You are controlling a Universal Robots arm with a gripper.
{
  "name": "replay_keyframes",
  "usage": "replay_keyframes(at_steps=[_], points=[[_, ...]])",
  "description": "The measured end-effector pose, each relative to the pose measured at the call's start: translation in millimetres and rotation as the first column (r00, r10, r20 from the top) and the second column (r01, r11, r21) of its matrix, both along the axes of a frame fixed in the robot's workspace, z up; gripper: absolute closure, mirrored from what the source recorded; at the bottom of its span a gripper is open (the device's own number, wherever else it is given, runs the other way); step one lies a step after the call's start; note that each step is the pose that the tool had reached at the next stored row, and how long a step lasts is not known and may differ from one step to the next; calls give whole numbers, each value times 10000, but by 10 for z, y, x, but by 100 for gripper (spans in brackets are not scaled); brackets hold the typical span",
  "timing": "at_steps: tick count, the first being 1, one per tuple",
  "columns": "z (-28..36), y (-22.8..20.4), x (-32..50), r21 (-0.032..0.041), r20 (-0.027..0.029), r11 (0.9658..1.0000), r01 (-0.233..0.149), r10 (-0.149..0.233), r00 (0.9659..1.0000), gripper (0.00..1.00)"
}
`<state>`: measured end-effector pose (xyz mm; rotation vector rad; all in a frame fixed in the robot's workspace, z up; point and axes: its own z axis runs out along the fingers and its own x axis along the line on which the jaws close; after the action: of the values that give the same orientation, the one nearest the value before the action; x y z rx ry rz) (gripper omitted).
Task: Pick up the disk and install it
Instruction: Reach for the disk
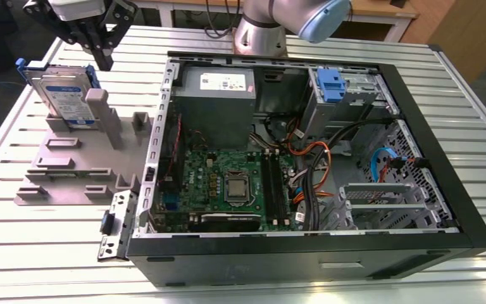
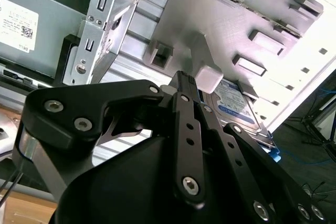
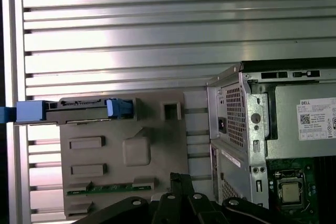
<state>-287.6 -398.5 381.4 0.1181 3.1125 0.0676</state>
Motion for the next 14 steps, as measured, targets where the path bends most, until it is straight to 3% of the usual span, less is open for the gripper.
replay_keyframes(at_steps=[14], points=[[-17,0,-115,0,0,10000,0,0,10000,89]])
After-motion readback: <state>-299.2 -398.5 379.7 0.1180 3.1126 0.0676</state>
